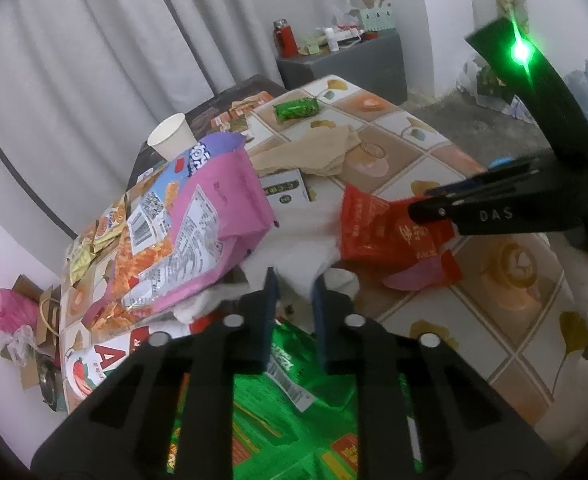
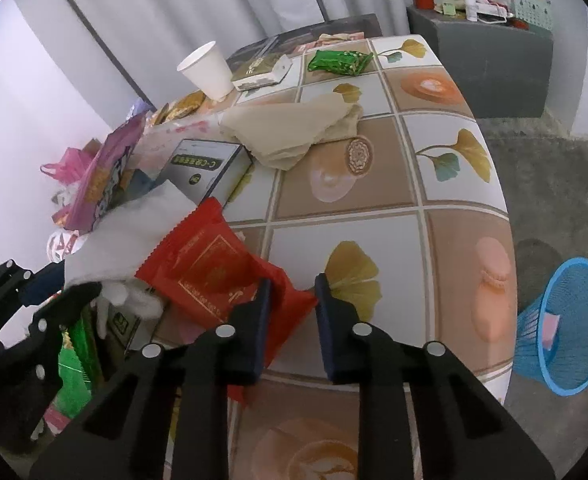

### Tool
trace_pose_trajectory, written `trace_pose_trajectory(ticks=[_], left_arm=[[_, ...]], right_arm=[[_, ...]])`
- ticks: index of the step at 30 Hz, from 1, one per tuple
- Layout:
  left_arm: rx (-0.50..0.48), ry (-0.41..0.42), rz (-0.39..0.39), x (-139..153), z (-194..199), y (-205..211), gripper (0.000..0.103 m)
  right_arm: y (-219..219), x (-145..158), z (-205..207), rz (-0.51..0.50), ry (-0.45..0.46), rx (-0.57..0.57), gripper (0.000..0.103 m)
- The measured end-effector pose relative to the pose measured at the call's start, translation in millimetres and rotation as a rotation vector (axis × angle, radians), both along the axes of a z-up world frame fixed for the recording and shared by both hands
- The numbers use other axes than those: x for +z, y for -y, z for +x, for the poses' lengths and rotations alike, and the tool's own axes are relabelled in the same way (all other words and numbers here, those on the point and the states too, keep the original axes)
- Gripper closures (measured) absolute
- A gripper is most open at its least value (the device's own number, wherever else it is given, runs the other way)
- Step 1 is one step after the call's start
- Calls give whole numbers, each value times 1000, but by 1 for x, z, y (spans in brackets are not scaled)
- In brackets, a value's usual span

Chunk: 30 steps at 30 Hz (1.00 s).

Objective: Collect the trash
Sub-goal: 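Grasp the red packet with the right tool while the left tool grasps white tissue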

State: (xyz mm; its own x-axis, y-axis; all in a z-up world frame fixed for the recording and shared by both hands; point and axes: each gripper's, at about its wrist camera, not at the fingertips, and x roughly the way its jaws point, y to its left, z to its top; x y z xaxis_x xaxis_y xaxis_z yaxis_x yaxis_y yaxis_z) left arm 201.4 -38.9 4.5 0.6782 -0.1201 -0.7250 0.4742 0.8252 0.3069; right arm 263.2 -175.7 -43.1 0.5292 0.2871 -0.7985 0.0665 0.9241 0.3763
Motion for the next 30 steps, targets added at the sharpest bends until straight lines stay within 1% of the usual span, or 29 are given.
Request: trace_pose_trajectory(ticks=[3,8,14,17,22,30], left_arm=[[-3,19,-26,8,-2,-1,94],[-20,50,-82,23,-7,0,95],[-18,28,-241,46,-4,-2,95],[-20,40,-281,55,-4,1,95],[-32,94,-344,77,-11,9,96],[-47,114,-461,102,-14,20,96]], right_arm=[[9,4,-5,31,13,-29,86],[27,13,-15,67,38,-84,87],[47,23,-27,104,69,-146,87],[55,27,-33,107,82,-169,87],[68,35,-44,133,114,-203,87],[96,46,-65,153,158,-279,87]])
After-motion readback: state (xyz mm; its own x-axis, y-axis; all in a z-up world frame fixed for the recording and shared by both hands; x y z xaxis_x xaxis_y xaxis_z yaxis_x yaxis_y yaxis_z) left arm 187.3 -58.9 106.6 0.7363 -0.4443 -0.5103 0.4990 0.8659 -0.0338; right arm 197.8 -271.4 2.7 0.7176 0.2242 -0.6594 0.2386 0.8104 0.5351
